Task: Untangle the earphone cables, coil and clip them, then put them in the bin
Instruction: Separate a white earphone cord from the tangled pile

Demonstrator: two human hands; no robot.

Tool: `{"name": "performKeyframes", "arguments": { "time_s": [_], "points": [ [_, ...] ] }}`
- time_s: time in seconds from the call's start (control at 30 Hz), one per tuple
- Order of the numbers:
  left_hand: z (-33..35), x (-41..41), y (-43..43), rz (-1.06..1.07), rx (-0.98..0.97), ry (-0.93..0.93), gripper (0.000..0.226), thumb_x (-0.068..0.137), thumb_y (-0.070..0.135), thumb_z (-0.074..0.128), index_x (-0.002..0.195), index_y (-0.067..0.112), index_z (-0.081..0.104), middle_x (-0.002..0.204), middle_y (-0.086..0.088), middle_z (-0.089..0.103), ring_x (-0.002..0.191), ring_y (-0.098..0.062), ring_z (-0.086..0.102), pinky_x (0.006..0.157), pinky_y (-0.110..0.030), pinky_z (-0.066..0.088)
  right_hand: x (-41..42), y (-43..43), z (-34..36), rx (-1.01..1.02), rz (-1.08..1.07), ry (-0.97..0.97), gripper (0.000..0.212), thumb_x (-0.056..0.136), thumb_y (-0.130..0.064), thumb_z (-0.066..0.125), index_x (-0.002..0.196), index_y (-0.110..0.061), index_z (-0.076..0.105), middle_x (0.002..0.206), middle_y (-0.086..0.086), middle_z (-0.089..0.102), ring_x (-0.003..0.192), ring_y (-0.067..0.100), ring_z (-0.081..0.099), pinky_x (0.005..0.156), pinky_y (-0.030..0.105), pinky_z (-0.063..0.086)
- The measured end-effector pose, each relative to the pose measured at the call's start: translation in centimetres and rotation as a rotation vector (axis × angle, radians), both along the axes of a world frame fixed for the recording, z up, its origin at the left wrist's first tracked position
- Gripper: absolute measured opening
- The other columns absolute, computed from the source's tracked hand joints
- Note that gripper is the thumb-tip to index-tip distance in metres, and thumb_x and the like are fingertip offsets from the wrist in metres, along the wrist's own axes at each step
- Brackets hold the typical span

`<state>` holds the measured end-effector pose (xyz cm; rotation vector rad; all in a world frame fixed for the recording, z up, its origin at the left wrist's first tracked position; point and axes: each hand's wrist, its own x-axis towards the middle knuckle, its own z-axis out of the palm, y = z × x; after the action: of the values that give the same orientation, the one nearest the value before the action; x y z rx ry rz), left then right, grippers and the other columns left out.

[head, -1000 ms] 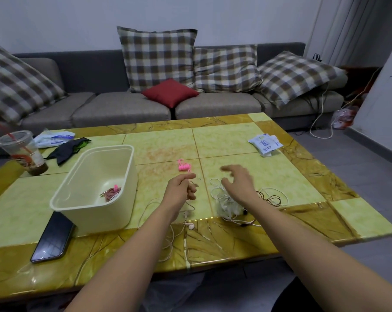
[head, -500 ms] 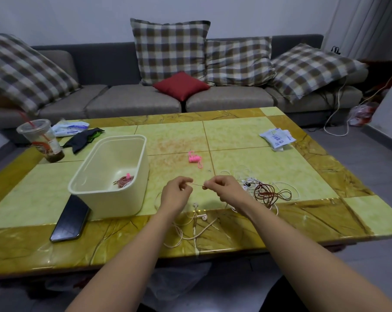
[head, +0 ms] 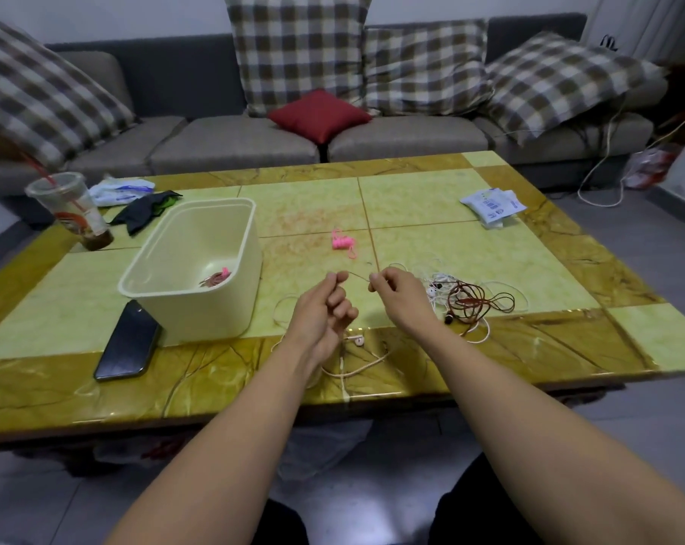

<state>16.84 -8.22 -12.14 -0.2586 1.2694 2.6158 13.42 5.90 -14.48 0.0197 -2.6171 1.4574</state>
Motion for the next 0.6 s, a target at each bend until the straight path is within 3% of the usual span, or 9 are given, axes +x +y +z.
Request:
{"name": "performKeyframes", "arguments": {
  "time_s": [0.1,0.13,0.2,0.23,0.3,0.37,0.43,0.5,0.6],
  "points": [
    [0.6,-0.2,0.1,0.058,0.171,0.029,0.024,0.103,0.017,0.041,0.104,0.004,0.061,0.065,0.000,0.055,0.059,-0.010,0.057,0.060,-0.022,0.055,0.8,-0.4,0.2,0.132,0.217,-0.090,0.029,0.101,-0.024,0.049,0.081,-0.015,0.067,0.064,-0.008,0.050,0.060,0.006,0.044,0.062,0.030,0.030],
    [0.5,-0.4,0.2,0.085,0.186,0.050,0.024,0.103,0.015,0.041,0.104,0.002,0.062,0.079,-0.007,0.065,0.076,-0.016,0.066,0.073,-0.025,0.058,1.2,-0.5,0.4,0.177,0.300,-0.127,0.029,0.102,-0.023,0.048,0.082,-0.015,0.068,0.064,-0.008,0.051,0.061,0.005,0.044,0.061,0.029,0.032],
    [0.2,-0.5,0.2,0.135,0.065,0.105,0.024,0.103,0.013,0.043,0.105,0.001,0.063,0.110,-0.015,0.067,0.111,-0.024,0.064,0.099,-0.032,0.050,2.1,-0.6,0.8,0.255,0.435,-0.174,0.028,0.102,-0.022,0.047,0.089,-0.014,0.070,0.068,-0.009,0.053,0.062,0.002,0.046,0.058,0.017,0.034],
    [0.1,-0.5,0.1,0.148,-0.116,0.157,0.023,0.103,0.014,0.044,0.104,0.004,0.065,0.117,-0.011,0.066,0.119,-0.021,0.059,0.105,-0.031,0.045,2.4,-0.6,1.1,0.288,0.476,-0.174,0.026,0.101,-0.022,0.048,0.092,-0.014,0.071,0.071,-0.010,0.055,0.062,0.000,0.047,0.056,0.011,0.033],
    [-0.2,-0.5,-0.4,0.125,-0.667,0.329,0.024,0.102,0.020,0.048,0.103,0.011,0.070,0.118,0.000,0.067,0.120,-0.010,0.056,0.101,-0.025,0.042,2.9,-0.5,1.8,0.313,0.498,-0.146,0.023,0.098,-0.021,0.050,0.091,-0.015,0.071,0.073,-0.007,0.058,0.058,0.001,0.047,0.055,0.013,0.034],
    [-0.5,-0.2,-0.8,0.049,-1.153,0.487,0.025,0.100,0.026,0.052,0.099,0.014,0.074,0.105,0.005,0.071,0.104,-0.008,0.062,0.084,-0.022,0.045,3.1,-0.2,2.7,0.293,0.445,-0.097,0.024,0.093,-0.021,0.052,0.079,-0.015,0.070,0.068,-0.001,0.059,0.058,0.010,0.047,0.058,0.027,0.036],
    [-0.6,0.1,-1.0,-0.036,-1.372,0.518,0.029,0.100,0.027,0.049,0.091,0.014,0.074,0.087,0.002,0.073,0.083,-0.012,0.064,0.072,-0.029,0.047,3.0,0.2,3.3,0.257,0.339,-0.022,0.029,0.086,-0.030,0.052,0.068,-0.012,0.065,0.058,-0.001,0.051,0.057,0.015,0.044,0.057,0.032,0.033],
    [-0.5,0.7,-1.2,-0.179,-1.237,0.426,0.036,0.103,0.024,0.042,0.086,0.009,0.069,0.075,-0.003,0.071,0.068,-0.015,0.062,0.071,-0.031,0.047,3.1,0.8,3.6,0.247,0.228,0.063,0.035,0.076,-0.036,0.049,0.066,-0.007,0.063,0.054,0.000,0.046,0.057,0.016,0.041,0.055,0.032,0.031],
    [0.7,1.5,-1.3,-0.345,-0.827,0.236,0.040,0.106,0.028,0.034,0.083,0.008,0.060,0.060,-0.001,0.056,0.056,-0.015,0.049,0.062,-0.028,0.041,3.2,1.5,3.6,0.140,0.149,0.112,0.025,0.083,-0.026,0.056,0.069,-0.007,0.066,0.053,-0.002,0.043,0.054,0.013,0.037,0.054,0.030,0.028]
  ]
}}
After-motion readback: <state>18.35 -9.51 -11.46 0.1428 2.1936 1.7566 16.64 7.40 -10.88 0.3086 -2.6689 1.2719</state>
